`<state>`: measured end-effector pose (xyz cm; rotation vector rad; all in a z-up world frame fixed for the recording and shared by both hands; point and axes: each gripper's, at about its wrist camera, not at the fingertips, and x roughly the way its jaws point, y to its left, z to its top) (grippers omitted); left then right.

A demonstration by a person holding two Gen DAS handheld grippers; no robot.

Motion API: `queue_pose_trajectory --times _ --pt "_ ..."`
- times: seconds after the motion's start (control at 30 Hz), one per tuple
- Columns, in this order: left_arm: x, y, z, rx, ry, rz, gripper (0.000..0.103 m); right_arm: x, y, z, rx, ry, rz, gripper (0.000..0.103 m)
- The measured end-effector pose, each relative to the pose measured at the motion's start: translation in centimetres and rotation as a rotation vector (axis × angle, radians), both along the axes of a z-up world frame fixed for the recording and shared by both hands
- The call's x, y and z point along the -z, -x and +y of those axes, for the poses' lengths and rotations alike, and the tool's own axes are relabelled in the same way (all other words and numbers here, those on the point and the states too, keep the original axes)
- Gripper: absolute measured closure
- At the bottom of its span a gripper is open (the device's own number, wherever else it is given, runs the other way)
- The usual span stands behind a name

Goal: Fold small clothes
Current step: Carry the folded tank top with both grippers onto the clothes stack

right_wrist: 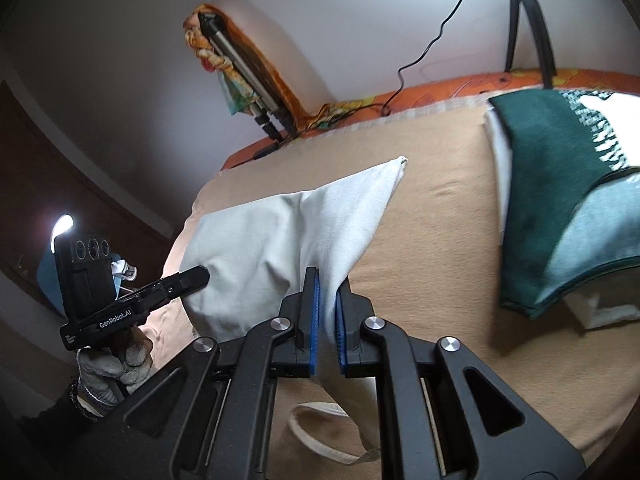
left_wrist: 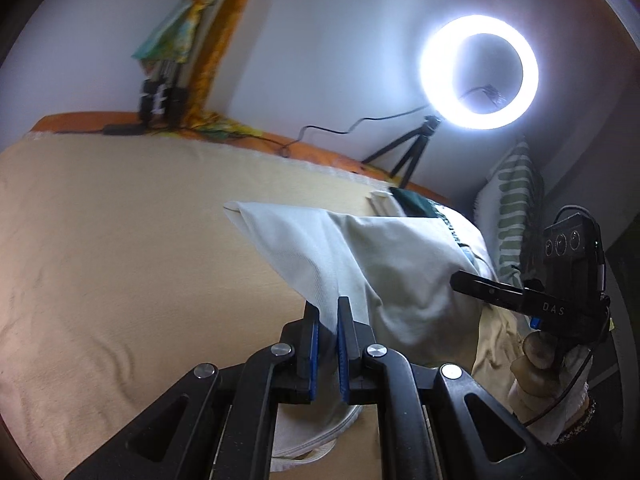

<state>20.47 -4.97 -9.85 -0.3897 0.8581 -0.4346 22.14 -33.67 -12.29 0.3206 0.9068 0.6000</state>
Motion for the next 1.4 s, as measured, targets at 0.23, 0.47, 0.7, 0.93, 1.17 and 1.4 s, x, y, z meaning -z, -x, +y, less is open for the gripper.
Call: queue_pose_trajectory --times 0.23,0.47,0.7,0.93,1.17,1.4 --pt "-1.0 -2.7 -6.4 0.086 -0.003 -0.033 0.099 -1.9 0.5 -6.2 0.090 0.020 -0.042 0.095" --pt "-2.1 -6.0 -12.9 0.143 0.001 -0.068 0.099 -3.3 -0.3 -12.0 0.166 0.061 -0.088 0.095" --pt "-2.4 -9.2 -18.6 0.177 -0.020 -0.095 0.099 -4.1 -2.9 -16.7 0.229 0.123 -0.112 0.095" --pt "-2.1 -12.2 -24.0 0.195 -0.046 -0.117 0.099 -4.3 -6.1 -21.6 0.285 0.183 -0.140 0.095" --pt "-0.8 -14.5 -27.1 0.194 -0.119 -0.118 0.099 -2.6 -9.4 -23.5 0.308 0.249 -0.128 0.095" --pt "0.3 -15.0 -28.4 0.180 -0.216 -0.120 0.095 -0.3 -10.9 -23.0 0.317 0.297 -0.091 0.095"
